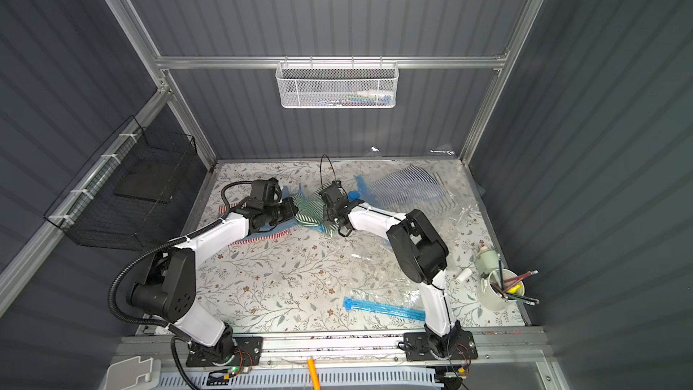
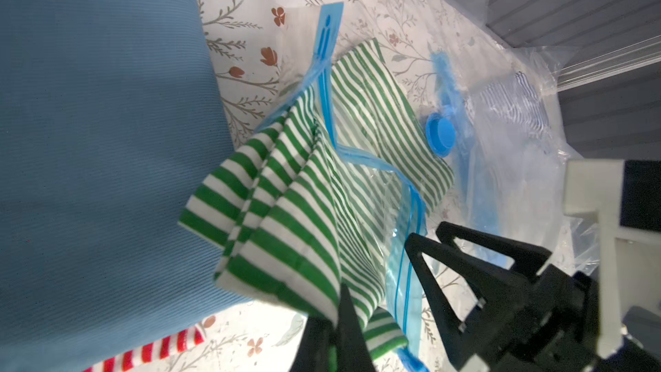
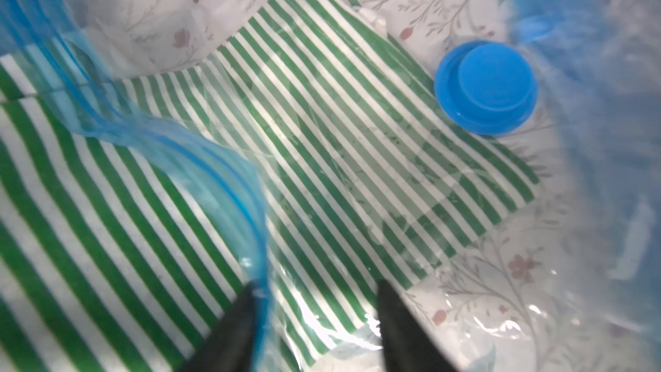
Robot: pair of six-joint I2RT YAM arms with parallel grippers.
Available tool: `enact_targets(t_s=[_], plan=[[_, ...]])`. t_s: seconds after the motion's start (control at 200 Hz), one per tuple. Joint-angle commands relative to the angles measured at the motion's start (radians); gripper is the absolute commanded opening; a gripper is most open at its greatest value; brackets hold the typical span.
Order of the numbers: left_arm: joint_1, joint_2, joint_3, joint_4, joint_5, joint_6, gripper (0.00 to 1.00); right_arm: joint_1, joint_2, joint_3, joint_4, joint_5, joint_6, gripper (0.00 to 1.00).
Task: Take the tank top out of the vacuum bag
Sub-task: Take out the tank top from the vacuum bag.
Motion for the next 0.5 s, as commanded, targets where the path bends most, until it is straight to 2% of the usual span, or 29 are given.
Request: enact_targets(t_s=[0.0,0.065,0.19,0.265,0.32,0.37,0.495], plan=[[0.008,0.013,0.037,-0.041,-0.01,0.053,0.0,-0.022,-0.08,-0.028,0.006,-0.071,-0.035,0.63],[0.01,0.011,0.041,-0.042,-0.007,0.061,0.0,-0.044,-0.093,-0.026,-0.007,-0.089,-0.034,0.66],[0.013,0.006,0.058,-0.071,-0.015,0.081,0.0,-0.108,-0.139,-0.073,0.055,-0.246,-0.044,0.84],[0.016,0.007,0.063,-0.084,-0.026,0.086,0.0,-0.14,-0.178,-0.084,0.072,-0.333,-0.069,0.91],[0.018,0.011,0.066,-0.089,-0.023,0.086,0.0,-0.142,-0.21,-0.088,0.078,-0.351,-0.11,0.97],[0.019,0.017,0.067,-0.089,-0.017,0.086,0.0,-0.14,-0.224,-0.071,0.053,-0.352,-0.141,0.98],[0.019,0.022,0.077,-0.089,-0.008,0.085,0.0,-0.182,-0.18,-0.007,-0.058,-0.246,-0.143,0.99]])
